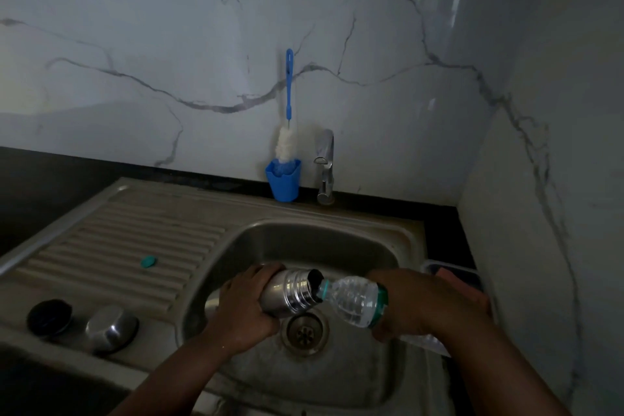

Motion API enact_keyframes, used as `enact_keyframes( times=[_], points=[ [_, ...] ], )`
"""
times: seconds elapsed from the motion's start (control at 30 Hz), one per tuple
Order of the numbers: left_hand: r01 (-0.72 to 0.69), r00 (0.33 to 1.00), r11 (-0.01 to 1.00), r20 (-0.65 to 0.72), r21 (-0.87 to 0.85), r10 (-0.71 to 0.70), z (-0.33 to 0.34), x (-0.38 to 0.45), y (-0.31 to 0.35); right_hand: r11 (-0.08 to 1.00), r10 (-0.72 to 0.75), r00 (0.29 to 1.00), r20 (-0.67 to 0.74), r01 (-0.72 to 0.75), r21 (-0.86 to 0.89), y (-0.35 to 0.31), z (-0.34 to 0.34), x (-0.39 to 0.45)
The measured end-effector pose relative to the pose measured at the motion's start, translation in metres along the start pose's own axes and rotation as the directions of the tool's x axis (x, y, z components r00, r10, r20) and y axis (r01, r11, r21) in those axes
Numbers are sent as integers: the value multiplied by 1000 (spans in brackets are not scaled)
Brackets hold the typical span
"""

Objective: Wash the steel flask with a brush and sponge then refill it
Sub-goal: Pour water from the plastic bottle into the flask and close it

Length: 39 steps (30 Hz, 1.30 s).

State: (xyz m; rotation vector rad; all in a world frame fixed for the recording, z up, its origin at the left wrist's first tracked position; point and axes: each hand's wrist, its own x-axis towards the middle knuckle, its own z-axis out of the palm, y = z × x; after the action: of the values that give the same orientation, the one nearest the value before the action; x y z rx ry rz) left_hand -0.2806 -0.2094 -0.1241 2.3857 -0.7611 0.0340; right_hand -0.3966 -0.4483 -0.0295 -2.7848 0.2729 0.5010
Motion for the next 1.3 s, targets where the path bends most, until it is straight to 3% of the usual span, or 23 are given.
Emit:
enact_keyframes(
  times=[0.17, 0.77, 1.3],
  points=[
    [-48, 998, 997, -45, -60, 45, 6, -2, -5, 1000, 4, 1000, 30, -5, 16, 2, 0, 2],
    [-187, 972, 942, 86, -277, 218, 40, 50, -36, 971, 237, 971, 33, -237, 0, -24, -1, -2],
    [-155, 979, 922, 71, -354, 192, 48, 59, -45, 955, 285, 958, 18, -286, 76, -32, -1, 9]
  ],
)
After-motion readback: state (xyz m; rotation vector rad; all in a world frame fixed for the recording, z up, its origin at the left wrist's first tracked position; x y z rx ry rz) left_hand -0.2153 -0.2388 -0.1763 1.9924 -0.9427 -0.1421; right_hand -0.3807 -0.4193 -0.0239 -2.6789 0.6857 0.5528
